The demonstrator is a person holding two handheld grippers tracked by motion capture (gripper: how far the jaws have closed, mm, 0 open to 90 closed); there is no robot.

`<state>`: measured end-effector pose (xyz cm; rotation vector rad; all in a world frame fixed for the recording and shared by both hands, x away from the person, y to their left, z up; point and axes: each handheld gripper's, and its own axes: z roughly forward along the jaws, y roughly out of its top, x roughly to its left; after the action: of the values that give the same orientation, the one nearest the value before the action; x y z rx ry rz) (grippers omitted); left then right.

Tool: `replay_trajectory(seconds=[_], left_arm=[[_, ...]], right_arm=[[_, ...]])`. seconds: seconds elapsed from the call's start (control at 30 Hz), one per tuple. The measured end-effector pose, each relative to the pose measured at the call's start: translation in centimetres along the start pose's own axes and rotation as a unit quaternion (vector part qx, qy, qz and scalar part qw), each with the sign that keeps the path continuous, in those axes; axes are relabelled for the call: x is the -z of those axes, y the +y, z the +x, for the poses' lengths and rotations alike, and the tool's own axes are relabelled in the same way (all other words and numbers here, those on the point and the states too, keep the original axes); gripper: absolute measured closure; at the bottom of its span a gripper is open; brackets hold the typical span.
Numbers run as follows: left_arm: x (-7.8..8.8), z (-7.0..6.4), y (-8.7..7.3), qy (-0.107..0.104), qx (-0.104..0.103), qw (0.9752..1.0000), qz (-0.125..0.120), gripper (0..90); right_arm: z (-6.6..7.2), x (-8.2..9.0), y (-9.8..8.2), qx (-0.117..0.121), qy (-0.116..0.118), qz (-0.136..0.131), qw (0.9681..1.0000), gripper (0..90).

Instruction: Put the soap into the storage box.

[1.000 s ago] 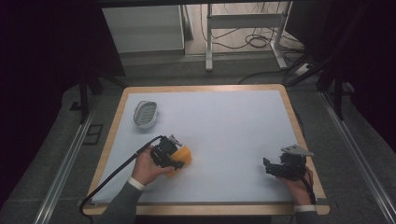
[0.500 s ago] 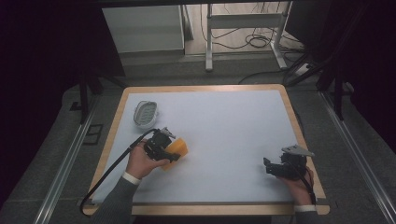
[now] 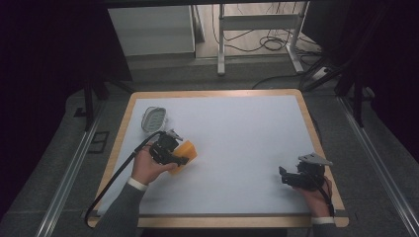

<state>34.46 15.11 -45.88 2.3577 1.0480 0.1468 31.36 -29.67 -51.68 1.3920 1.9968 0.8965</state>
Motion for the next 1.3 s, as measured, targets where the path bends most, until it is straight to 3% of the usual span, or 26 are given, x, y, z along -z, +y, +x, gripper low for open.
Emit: replay_trajectory(seconds=[0.43, 0.9, 1.3], left_arm=[[0.8, 1.1, 0.4, 0.011, 0.006, 0.9999, -0.009, 60.7], [1.4, 2.2, 1.1, 0.005, 0.013, 0.9999, -0.010, 60.7], [2.1, 2.9, 1.8, 0.018, 0.015, 0.9996, -0.014, 60.6]], right_arm=[[-0.1, 0.0, 0.0, -0.002, 0.000, 0.000, 1.0000, 5.8], [-0.2, 0.1, 0.0, -0.002, -0.002, -0.002, 1.0000, 5.8], [-0.1, 0.1, 0.0, -0.003, -0.001, -0.002, 1.0000, 5.8]])
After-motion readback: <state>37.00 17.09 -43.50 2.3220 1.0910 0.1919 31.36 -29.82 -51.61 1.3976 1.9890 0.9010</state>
